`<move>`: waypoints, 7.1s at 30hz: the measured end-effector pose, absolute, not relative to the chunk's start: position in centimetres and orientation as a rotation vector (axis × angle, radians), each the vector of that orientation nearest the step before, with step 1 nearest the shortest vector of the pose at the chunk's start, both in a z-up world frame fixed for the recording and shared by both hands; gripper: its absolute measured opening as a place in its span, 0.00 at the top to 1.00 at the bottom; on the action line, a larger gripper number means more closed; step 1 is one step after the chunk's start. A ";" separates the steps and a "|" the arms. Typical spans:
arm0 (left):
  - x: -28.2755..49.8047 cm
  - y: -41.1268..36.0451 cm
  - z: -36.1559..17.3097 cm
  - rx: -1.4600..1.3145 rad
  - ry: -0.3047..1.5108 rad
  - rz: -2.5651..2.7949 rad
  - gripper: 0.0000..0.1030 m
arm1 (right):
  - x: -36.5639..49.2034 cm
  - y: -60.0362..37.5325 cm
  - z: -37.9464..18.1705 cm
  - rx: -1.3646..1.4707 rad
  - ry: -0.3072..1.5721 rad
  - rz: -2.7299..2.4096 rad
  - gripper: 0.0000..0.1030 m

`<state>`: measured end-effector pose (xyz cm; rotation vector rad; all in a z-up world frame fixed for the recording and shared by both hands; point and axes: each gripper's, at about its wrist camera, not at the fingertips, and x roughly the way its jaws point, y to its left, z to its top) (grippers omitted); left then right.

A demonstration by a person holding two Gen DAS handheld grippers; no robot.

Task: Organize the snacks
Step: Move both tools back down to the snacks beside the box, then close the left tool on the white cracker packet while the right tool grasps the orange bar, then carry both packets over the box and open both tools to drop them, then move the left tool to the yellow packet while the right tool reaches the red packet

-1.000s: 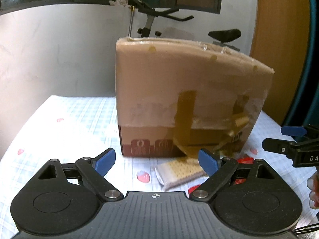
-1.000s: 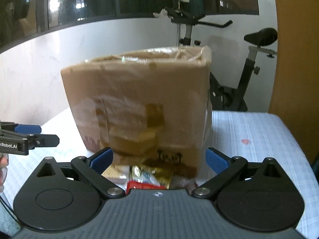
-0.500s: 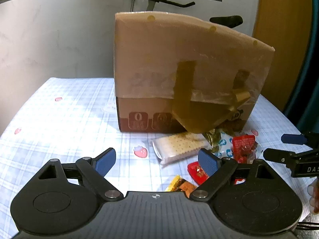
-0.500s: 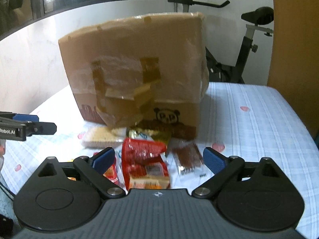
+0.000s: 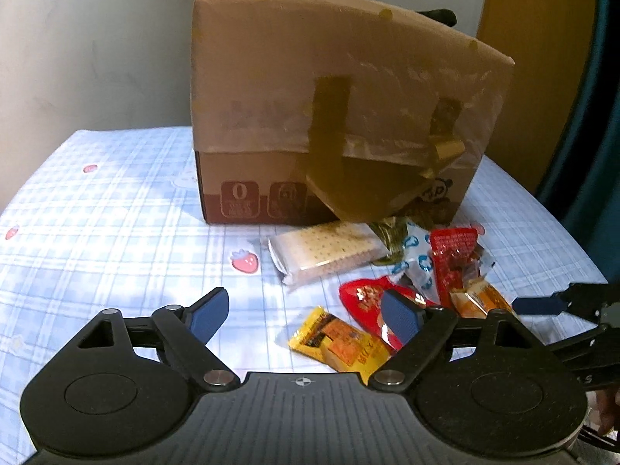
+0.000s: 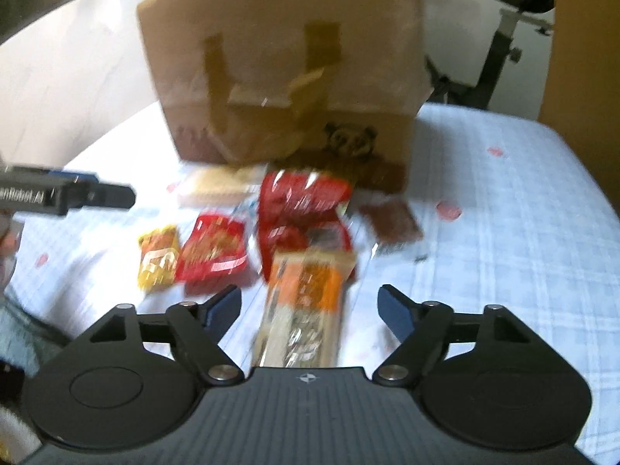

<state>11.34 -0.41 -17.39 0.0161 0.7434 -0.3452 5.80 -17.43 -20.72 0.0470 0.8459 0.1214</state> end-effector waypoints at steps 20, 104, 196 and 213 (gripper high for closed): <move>16.0 -0.9 -18.3 0.055 0.737 -0.416 0.28 | 7.9 -19.1 -21.0 0.142 0.805 0.089 0.60; 16.4 1.0 -3.1 0.069 0.303 -0.490 0.42 | 11.8 -19.5 -3.3 0.007 0.344 0.137 0.60; 12.4 1.3 -14.0 -0.060 0.628 -0.322 0.28 | 8.3 -20.3 -14.4 0.055 0.610 0.040 0.52; 11.3 -0.7 -19.6 -0.101 0.891 -0.331 0.46 | 8.3 -18.8 -18.8 0.117 0.716 0.060 0.52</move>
